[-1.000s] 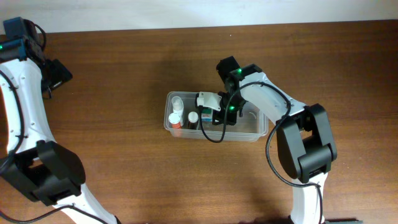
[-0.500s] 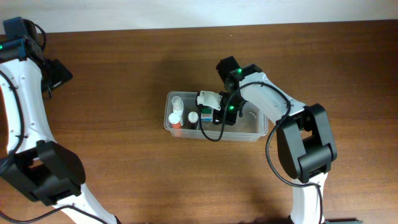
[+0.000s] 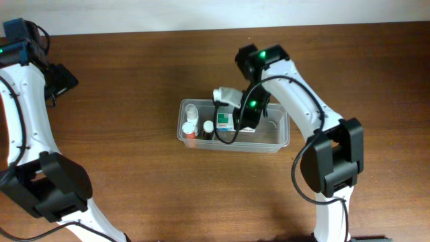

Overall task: Pack container
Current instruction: 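Raise the right gripper and move it right over the gold jar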

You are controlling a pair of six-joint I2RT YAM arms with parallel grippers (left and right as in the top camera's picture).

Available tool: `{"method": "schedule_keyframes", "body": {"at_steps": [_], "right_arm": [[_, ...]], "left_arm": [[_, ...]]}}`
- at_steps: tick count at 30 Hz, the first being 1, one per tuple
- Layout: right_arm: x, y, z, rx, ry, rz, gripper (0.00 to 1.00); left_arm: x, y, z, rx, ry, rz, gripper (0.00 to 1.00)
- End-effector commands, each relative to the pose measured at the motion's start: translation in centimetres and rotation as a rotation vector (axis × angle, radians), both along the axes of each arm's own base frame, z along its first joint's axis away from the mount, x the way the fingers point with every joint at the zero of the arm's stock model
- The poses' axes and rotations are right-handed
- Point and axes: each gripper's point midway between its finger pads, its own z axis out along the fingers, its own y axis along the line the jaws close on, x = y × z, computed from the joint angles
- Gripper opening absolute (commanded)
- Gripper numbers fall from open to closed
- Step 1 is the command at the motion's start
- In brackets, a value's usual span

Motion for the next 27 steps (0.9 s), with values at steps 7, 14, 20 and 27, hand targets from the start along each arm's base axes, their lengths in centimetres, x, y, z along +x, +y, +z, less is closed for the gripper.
{"method": "schedule_keyframes", "body": {"at_steps": [7,14,20,27], "right_arm": [[3.5,-3.8,6.6,0.007,-0.008,-0.344,0.04],[5.8,-12.1,6.8,-0.032,0.093,-0.753,0.52],[6.2,-19.4,6.8,-0.037,0.136,-0.970,0.98],[5.0,-26.3,6.0,-0.136,0.162,-1.189,0.98]], "left_arm": [[0.2,0.2,0.1,0.006,-0.004,0.002,0.99],[0.2,0.2,0.1,0.006,-0.004,0.002,0.99],[0.2,0.2,0.1,0.006,-0.004,0.002,0.99],[0.2,0.2,0.1,0.006,-0.004,0.002,0.99]]}}
